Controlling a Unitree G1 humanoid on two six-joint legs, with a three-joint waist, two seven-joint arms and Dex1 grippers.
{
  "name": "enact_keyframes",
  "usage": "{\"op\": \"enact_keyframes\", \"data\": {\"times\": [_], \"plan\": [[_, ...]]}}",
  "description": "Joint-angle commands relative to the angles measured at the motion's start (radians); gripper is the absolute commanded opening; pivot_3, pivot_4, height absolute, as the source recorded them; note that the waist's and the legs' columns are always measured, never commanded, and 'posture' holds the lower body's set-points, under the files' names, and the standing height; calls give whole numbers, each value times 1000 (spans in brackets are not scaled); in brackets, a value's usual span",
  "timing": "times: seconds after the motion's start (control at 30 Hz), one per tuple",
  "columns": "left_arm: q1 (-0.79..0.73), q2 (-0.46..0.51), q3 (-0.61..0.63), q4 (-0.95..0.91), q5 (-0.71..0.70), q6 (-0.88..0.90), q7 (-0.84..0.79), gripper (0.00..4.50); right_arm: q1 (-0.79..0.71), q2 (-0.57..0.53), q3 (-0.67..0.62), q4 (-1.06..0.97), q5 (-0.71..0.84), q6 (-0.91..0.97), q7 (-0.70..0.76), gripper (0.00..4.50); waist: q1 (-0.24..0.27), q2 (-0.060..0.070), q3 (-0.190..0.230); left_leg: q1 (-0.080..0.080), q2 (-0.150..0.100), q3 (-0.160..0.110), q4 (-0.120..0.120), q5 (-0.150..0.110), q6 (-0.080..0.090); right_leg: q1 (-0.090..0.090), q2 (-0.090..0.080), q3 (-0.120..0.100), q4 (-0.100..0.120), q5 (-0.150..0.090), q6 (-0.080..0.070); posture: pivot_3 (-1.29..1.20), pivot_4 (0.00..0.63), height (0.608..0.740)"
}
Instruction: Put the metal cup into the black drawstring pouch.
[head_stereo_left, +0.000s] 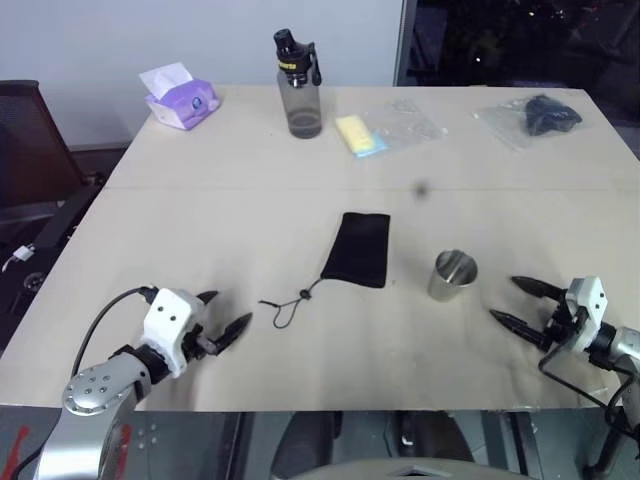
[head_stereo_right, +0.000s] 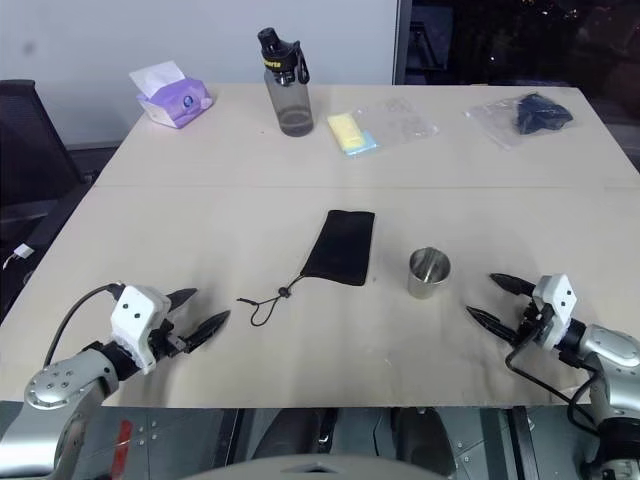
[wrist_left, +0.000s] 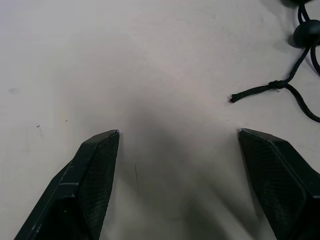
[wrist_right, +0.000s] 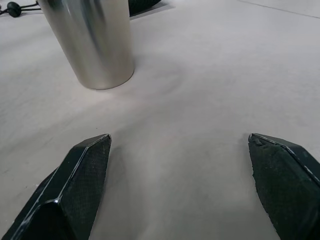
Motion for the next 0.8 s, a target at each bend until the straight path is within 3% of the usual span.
{"op": "enact_keyframes", "data": {"times": [0.03,0.13,0.3,0.47,0.8], "plan": [[-8,1,27,-14,-27,7,-3,3958,9,0,-20,-2,4,-22,13,4439,0,0,0,0,0,0,0,0,0,0,0,0,0,0,0,0,150,740],[-20,8,35,-25,-56,20,-17,3958,20,0,-24,-8,8,-25,14,4439,0,0,0,0,0,0,0,0,0,0,0,0,0,0,0,0,150,740],[-52,66,14,-69,-123,59,-114,3958,212,-6,0,-258,110,72,94,4439,5,0,0,-4,2,-1,0,0,0,-1,0,-4,0,0,0,0,150,740],[-109,116,-95,-70,-36,-25,-181,3958,366,44,45,-539,103,114,-4,4439,1,0,0,-4,6,4,0,0,0,-2,-2,-3,-1,0,0,0,150,740],[-448,127,-376,103,183,-119,-236,3958,450,164,109,-744,28,122,-224,4439,7,-1,0,-7,8,12,0,0,0,-4,0,-3,-2,0,-1,0,150,740]]}}
